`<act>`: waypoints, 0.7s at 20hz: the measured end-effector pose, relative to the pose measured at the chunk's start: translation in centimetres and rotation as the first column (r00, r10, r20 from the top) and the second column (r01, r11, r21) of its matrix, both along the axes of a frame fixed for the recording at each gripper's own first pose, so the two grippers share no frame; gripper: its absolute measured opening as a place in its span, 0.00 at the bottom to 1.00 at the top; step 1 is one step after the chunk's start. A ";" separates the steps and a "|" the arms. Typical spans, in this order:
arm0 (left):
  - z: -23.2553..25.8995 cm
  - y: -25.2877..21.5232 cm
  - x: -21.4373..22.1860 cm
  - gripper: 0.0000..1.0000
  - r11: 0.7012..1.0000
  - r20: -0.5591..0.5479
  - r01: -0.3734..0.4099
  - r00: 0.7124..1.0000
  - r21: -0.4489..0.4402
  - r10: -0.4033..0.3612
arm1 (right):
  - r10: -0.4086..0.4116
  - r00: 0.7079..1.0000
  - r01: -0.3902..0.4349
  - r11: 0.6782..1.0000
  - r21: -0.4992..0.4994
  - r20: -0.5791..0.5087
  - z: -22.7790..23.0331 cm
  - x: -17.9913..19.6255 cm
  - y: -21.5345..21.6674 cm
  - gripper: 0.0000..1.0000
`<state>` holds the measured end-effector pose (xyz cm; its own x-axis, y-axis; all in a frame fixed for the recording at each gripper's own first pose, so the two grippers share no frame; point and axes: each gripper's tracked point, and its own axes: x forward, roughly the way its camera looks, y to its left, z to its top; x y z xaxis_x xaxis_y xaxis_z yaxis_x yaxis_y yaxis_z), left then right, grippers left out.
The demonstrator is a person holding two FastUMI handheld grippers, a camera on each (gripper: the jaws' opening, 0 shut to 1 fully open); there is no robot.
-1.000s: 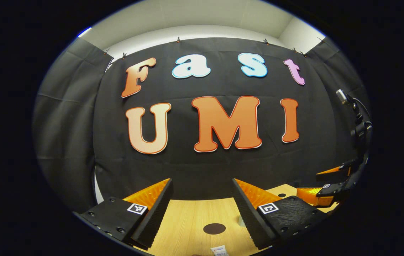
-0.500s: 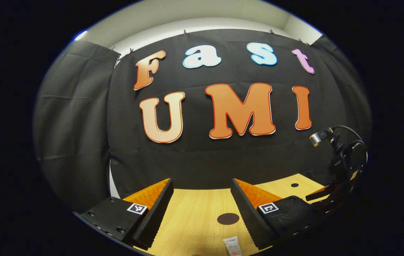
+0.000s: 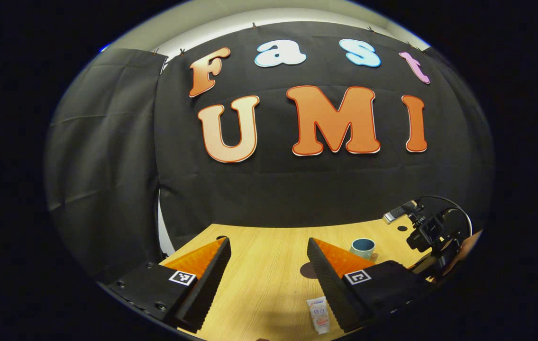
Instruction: Put the toothbrush and toothpaste on the desktop into the cup, then pick up the cup and place it on the coaster on the desktop.
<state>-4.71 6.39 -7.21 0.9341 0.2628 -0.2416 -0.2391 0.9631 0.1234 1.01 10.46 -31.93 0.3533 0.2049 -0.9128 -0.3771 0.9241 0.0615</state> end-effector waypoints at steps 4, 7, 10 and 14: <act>-1.1 -0.2 -0.3 0.98 1.000 -0.041 -0.006 0.999 -0.001 0.006 | -0.025 0.987 0.022 1.000 -0.020 -0.161 -3.0 -1.4 0.7 0.56; -1.9 -0.2 -0.8 0.98 1.000 -0.069 -0.007 0.998 -0.013 0.006 | -0.018 0.981 0.004 0.997 -0.072 -0.195 -4.3 -1.5 0.6 0.40; -2.7 -0.2 -1.0 0.98 1.000 -0.090 -0.009 0.996 -0.028 0.006 | -0.047 0.967 0.029 0.997 -0.073 -0.251 -5.2 -2.2 1.2 0.29; -3.7 -0.3 -1.1 0.98 0.999 -0.122 -0.004 0.993 -0.037 0.000 | -0.080 0.940 0.053 0.995 -0.090 -0.331 -6.1 -3.3 1.2 0.14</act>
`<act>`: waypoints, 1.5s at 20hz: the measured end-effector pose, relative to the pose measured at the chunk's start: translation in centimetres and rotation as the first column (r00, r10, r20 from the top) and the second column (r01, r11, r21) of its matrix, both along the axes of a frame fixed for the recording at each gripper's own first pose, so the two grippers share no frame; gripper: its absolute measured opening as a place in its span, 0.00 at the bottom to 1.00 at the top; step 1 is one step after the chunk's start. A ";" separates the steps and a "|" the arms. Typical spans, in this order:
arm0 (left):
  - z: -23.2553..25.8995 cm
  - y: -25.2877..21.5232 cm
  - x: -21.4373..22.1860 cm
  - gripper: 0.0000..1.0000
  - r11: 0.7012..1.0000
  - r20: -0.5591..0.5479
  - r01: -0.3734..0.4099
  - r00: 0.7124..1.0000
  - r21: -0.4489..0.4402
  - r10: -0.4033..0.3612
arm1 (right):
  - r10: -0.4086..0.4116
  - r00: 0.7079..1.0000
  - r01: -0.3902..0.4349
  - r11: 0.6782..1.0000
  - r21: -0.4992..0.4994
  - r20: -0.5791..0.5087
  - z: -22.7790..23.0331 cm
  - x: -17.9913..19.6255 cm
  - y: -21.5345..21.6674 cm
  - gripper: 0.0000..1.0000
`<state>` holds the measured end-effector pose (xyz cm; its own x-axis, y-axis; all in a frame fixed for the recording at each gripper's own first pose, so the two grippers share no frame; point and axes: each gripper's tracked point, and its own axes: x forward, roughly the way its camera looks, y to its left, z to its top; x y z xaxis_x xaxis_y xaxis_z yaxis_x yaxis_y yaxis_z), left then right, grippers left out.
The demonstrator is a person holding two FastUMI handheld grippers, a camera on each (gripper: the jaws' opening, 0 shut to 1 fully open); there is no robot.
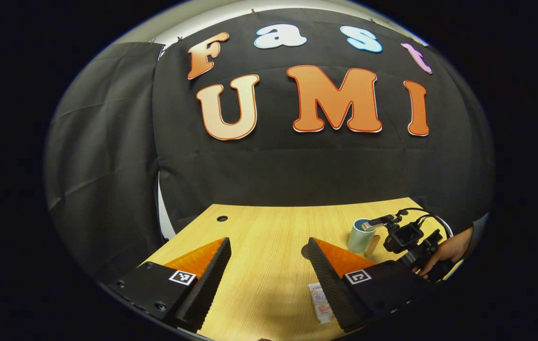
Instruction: Put the toothbrush and toothpaste on the desktop into the cup, then pick up the cup and place it on the coaster on the desktop.
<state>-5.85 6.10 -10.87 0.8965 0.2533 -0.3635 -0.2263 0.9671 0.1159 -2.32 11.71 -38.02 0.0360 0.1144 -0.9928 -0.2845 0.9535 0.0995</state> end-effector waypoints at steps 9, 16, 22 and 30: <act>-3.9 -1.8 0.8 0.98 0.994 -0.119 0.048 0.991 -0.099 -0.060 | -0.066 0.995 0.053 0.987 0.155 0.080 2.3 1.1 0.0 0.05; -12.2 -5.4 0.9 0.99 0.968 -0.428 0.023 0.894 -0.250 -0.132 | -0.072 0.977 0.015 0.962 0.273 0.201 7.6 2.1 -1.7 0.06; -19.7 -7.1 -1.3 0.98 0.937 -0.680 -0.038 0.698 -0.348 -0.224 | -0.091 0.925 -0.037 0.945 0.325 0.369 12.7 4.7 -2.7 0.05; -24.5 -3.1 -0.2 0.82 0.896 -0.838 -0.161 0.450 -0.415 -0.308 | -0.214 0.826 0.011 0.931 0.366 0.522 17.8 8.8 -2.8 0.05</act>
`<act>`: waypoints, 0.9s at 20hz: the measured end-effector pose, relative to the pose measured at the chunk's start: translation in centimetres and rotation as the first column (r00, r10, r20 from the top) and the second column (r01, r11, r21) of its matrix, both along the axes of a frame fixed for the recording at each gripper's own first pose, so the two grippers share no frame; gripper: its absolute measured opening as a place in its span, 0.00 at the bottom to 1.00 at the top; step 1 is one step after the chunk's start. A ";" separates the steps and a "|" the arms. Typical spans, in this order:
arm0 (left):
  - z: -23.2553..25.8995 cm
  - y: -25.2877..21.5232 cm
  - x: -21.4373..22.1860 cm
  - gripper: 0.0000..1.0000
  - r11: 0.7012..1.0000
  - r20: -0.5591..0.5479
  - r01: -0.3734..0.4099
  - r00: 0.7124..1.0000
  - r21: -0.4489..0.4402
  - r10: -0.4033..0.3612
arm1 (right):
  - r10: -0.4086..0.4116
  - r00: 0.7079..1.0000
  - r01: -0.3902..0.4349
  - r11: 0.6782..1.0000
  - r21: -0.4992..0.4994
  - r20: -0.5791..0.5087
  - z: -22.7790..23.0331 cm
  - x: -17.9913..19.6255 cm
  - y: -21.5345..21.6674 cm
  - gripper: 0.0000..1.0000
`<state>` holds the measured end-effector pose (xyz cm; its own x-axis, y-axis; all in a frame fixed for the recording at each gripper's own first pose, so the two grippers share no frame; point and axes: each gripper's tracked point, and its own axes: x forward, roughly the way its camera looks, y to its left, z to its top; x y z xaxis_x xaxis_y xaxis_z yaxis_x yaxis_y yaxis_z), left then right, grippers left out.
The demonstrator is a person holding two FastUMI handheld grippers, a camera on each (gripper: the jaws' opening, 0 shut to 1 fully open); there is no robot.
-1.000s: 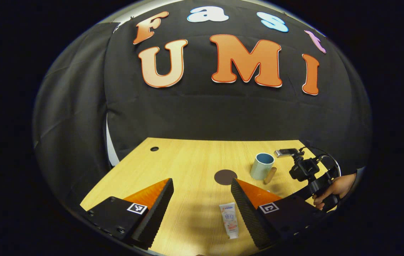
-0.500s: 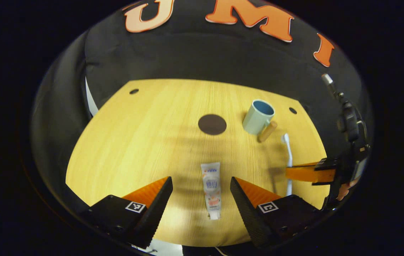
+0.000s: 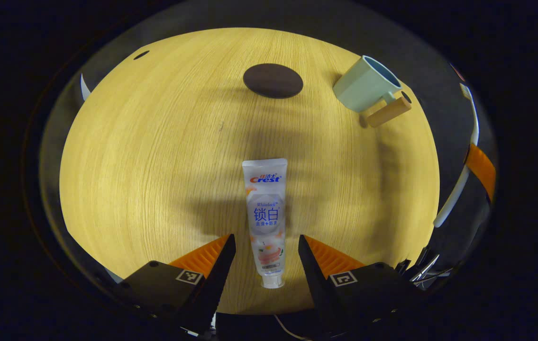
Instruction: Put the toothbrush and toothpaste on the desktop into the cup, then pick up the cup and place it on the coaster on the desktop.
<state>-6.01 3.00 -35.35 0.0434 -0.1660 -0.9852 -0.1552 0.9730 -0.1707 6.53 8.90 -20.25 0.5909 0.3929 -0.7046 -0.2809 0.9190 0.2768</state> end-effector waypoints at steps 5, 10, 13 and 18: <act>-1.3 0.2 1.6 0.44 0.999 -0.061 0.017 0.998 -0.032 -0.018 | -0.055 0.994 0.052 0.998 0.035 0.093 2.6 2.3 -0.8 0.05; -0.8 0.7 2.4 0.21 0.997 -0.048 0.013 0.999 -0.070 -0.017 | -0.099 0.978 0.082 0.992 0.100 0.184 3.8 6.2 -0.8 0.05; -0.2 0.7 2.0 0.13 0.995 -0.028 0.034 0.999 -0.089 -0.037 | -0.113 0.955 0.085 0.990 0.111 0.273 3.9 9.2 -0.4 0.05; 1.4 1.8 2.2 0.12 0.996 0.015 0.040 0.999 -0.074 -0.040 | -0.100 0.894 0.049 0.991 0.126 0.436 4.5 12.7 -0.1 0.05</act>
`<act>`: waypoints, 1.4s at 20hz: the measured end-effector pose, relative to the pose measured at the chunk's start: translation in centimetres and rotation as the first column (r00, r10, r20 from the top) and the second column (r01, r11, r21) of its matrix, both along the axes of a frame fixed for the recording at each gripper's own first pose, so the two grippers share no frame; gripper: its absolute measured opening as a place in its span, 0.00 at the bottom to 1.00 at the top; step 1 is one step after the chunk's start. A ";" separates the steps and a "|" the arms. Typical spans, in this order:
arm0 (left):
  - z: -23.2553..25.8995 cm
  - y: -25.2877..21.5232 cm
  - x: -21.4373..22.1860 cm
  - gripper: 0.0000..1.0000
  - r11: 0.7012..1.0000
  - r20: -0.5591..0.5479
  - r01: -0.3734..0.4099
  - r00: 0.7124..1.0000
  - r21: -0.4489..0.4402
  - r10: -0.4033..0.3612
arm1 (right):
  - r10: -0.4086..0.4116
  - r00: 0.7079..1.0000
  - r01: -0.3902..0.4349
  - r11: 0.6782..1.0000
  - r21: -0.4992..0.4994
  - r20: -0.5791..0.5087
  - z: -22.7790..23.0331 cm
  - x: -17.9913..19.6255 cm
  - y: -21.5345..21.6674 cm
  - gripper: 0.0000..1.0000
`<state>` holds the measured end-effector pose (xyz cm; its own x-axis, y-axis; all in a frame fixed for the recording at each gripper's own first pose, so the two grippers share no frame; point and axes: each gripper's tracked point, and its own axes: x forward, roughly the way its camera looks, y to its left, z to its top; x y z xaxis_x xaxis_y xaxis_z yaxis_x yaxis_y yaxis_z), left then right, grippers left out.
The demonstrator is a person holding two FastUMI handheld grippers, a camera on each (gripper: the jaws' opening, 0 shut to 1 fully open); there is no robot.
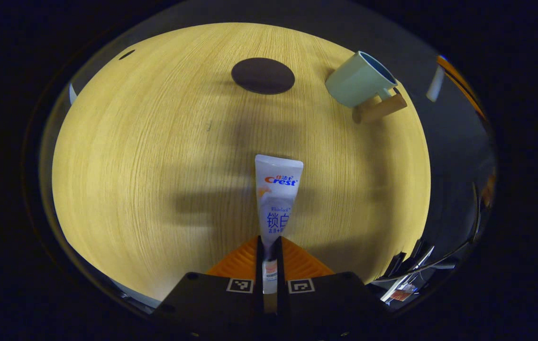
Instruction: Put the toothbrush and toothpaste on the desktop into the cup, then pick up the cup and place it on the coaster on the desktop.
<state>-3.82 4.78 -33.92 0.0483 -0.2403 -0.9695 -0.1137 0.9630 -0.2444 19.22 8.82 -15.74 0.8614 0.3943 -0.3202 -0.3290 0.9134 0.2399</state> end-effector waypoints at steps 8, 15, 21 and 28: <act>3.6 2.3 -1.1 0.11 0.997 0.025 -0.076 0.997 0.014 0.075 | -0.011 0.990 0.007 1.000 0.024 0.139 -2.6 4.5 1.3 0.05; 6.4 2.6 0.6 0.11 0.996 0.100 -0.091 0.991 0.021 0.089 | -0.014 1.000 0.014 1.000 -0.013 0.026 -8.7 4.9 2.2 0.06; 7.4 2.0 3.3 0.12 0.998 0.206 -0.056 0.977 0.000 0.055 | -0.038 0.998 0.037 0.999 -0.016 -0.057 -8.3 3.4 0.5 0.20; 11.4 0.3 12.1 0.12 0.996 0.560 0.041 0.824 0.079 -0.079 | -0.077 0.970 0.065 0.996 -0.057 -0.233 -9.6 -3.1 -3.0 0.62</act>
<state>8.30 5.11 -22.54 0.5771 -0.2026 -0.7911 0.0841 0.9783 -0.1892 16.16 5.81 -25.33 0.7852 0.3141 -0.5337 -0.2030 0.9448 0.2573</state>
